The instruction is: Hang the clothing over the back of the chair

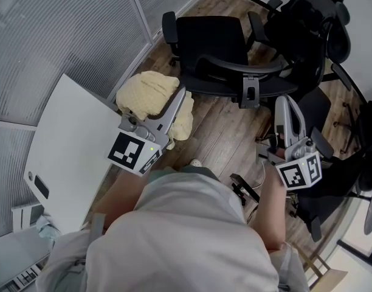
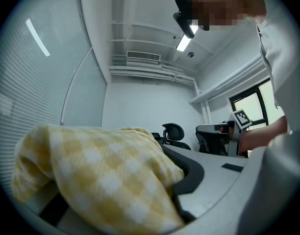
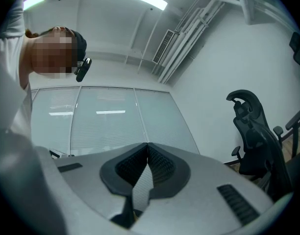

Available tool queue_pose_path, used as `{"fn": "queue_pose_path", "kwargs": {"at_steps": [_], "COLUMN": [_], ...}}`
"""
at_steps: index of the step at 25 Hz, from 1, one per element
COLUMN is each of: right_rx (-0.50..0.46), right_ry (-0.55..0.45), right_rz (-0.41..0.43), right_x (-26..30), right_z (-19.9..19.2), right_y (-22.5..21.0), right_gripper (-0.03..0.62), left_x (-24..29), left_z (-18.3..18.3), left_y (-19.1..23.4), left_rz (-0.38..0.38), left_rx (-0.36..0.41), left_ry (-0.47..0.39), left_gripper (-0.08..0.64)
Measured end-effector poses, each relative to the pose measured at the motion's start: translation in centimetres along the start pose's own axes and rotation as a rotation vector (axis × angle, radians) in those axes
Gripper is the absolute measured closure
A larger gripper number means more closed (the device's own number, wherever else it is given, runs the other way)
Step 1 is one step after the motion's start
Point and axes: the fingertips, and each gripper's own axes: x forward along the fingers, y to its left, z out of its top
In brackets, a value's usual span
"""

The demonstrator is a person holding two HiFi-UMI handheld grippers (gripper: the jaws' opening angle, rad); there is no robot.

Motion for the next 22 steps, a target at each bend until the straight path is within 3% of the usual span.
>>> {"fn": "queue_pose_path", "kwargs": {"at_steps": [22], "right_rx": [0.024], "right_ry": [0.01], "right_rz": [0.015], "right_x": [-0.8], "right_z": [-0.3], "right_y": [-1.2], "right_gripper": [0.571], "left_x": [0.4], "left_z": [0.1], "left_y": [-2.1], "left_rz": [-0.017], "left_rx": [0.007], "left_ry": [-0.002], "left_gripper": [0.486]}}
